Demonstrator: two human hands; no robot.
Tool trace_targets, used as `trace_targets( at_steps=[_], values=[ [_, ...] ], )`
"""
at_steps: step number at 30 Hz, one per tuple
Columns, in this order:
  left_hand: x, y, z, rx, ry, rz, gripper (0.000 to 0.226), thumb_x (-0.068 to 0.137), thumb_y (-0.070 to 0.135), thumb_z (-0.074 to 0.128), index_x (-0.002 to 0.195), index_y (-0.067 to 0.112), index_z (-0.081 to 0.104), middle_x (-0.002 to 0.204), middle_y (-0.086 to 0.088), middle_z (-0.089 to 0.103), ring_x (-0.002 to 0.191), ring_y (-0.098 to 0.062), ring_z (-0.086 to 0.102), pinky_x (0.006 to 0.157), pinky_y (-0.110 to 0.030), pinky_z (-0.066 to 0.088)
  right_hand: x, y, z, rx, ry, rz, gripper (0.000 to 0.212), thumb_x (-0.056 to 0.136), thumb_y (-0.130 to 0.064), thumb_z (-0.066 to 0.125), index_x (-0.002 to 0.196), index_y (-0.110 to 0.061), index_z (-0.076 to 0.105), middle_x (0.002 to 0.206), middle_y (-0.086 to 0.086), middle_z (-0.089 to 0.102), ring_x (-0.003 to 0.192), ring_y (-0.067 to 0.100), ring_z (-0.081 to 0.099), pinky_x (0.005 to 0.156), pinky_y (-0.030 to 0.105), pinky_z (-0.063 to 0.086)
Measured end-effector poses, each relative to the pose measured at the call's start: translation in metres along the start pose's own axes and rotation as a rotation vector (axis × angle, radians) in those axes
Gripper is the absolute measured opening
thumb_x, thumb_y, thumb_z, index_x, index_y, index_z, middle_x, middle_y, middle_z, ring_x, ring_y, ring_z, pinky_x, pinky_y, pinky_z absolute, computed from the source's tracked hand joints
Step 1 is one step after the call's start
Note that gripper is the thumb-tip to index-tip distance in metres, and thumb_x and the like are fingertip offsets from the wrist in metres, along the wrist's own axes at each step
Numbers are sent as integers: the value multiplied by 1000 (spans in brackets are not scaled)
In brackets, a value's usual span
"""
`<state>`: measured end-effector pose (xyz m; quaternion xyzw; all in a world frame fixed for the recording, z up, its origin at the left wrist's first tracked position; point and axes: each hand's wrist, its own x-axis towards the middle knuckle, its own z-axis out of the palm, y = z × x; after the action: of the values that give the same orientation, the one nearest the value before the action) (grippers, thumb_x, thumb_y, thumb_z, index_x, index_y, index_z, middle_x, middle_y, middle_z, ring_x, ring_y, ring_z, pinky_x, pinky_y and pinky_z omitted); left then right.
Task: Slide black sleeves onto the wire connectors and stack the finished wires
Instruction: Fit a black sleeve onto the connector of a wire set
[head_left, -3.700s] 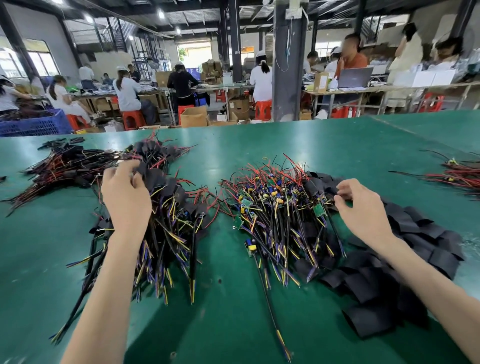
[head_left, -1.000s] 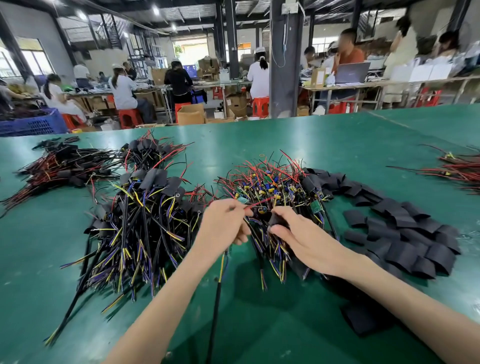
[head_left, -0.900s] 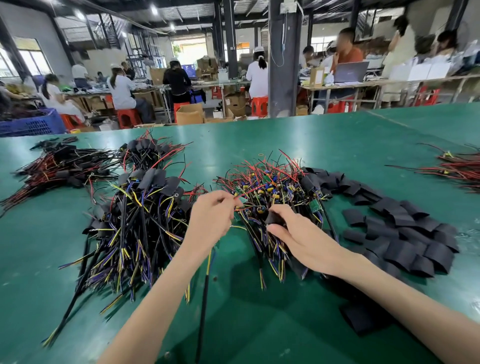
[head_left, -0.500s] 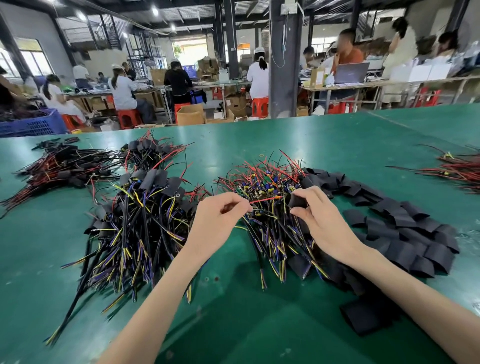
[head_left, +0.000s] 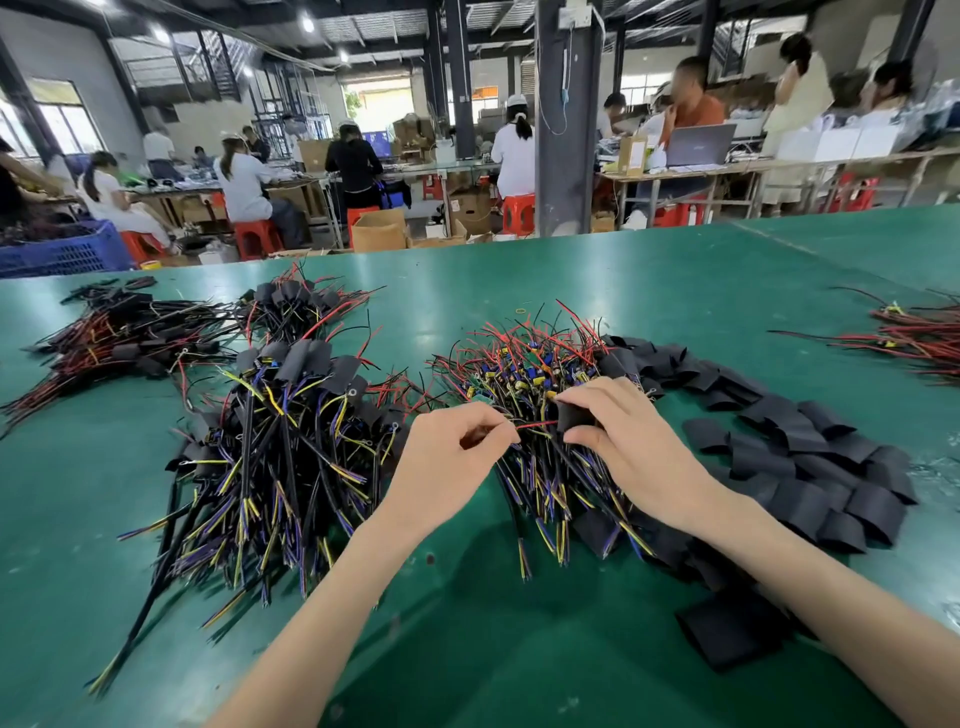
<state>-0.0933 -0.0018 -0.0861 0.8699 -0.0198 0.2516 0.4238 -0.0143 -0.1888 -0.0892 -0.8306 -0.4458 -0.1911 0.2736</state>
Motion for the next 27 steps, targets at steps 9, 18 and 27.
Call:
trace_targets(
  at_steps=[9, 18, 27],
  values=[
    [-11, 0, 22, -37, -82, 75, 17, 82, 15, 35, 98, 19, 37, 45, 6, 41, 43, -11, 29, 47, -25, 21, -4, -18, 14, -225, -124, -219, 35, 94, -26, 37, 116, -1, 49, 104, 10, 55, 90, 27, 53, 82, 37, 44],
    [-5, -5, 12, -127, -282, -191, 45, 85, 28, 67, 122, 22, 43, 102, 9, 62, 95, -5, 55, 85, -18, 42, 1, -2, 1, -199, -99, -109, 32, 96, -18, 44, 116, 5, 50, 106, 16, 53, 96, 29, 48, 87, 31, 33],
    [-5, -2, 12, -402, -389, -320, 14, 94, 20, 57, 99, 8, 60, 74, 3, 67, 53, -8, 49, 52, -18, 42, 7, 24, -13, -37, -47, 53, 33, 94, -7, 51, 124, 6, 47, 115, 17, 48, 111, 28, 45, 97, 31, 32]
  ],
)
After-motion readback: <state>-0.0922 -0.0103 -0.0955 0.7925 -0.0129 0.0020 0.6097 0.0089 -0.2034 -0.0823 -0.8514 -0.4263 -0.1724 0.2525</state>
